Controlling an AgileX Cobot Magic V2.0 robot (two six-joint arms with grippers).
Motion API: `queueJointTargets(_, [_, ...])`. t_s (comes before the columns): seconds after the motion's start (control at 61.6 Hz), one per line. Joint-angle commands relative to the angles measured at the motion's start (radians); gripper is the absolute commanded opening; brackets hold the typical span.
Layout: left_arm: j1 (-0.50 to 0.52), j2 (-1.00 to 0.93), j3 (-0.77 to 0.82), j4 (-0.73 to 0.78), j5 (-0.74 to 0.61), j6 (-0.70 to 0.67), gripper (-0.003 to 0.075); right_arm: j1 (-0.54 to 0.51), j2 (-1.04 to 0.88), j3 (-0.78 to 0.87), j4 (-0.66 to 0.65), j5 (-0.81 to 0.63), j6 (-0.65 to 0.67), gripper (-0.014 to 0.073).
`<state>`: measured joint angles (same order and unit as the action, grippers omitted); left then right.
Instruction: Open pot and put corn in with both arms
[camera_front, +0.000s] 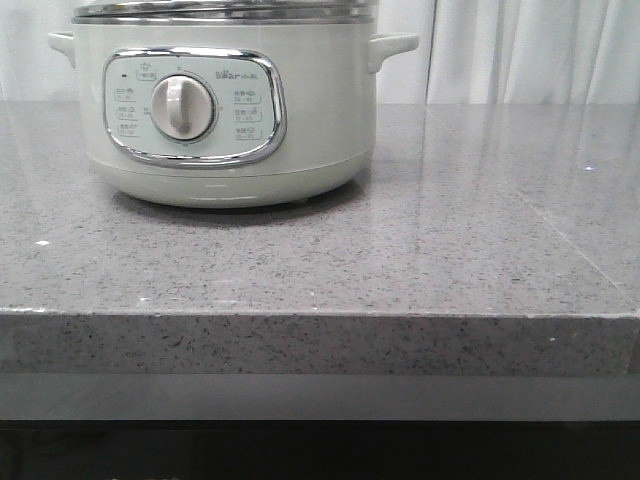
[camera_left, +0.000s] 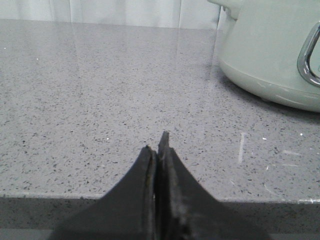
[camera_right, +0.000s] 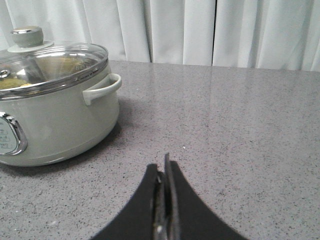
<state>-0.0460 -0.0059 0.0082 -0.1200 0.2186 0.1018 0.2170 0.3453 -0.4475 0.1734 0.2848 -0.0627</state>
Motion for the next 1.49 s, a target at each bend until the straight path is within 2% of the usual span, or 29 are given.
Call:
queueJointTargets(0.0, [0.003,-0.017,0.01,-0.012,-0.089,-0.008,-0.002,-0.006,0.002,-0.025,-0.006,-0.081,-0.006,-0.012])
queueJointTargets(0.195, [0.003,-0.017,0.01,-0.012,-0.089,-0.008,-0.002,-0.02,-0.024,0.06,-0.045,-0.149,-0.006,-0.012])
queueJointTargets(0.292, [0.003,-0.017,0.01,-0.012,-0.089,-0.008,-0.002,-0.085,-0.079,0.153,-0.045,-0.202,-0.006,-0.012])
queueJointTargets(0.454, [0.003,-0.017,0.01,-0.012,-0.089,-0.008,-0.002,-0.208,-0.226,0.348,-0.045,-0.207,-0.006,-0.012])
queueJointTargets(0.617, [0.003,-0.017,0.01,-0.012,-0.089,-0.008,-0.002,-0.253,-0.362,0.462,-0.045,-0.206,-0.006,-0.012])
queueJointTargets(1.477, [0.003,-0.015,0.01,-0.012,-0.089,-0.008,-0.002,-0.253,-0.376,0.464,-0.045,-0.169,-0.006,-0.012])
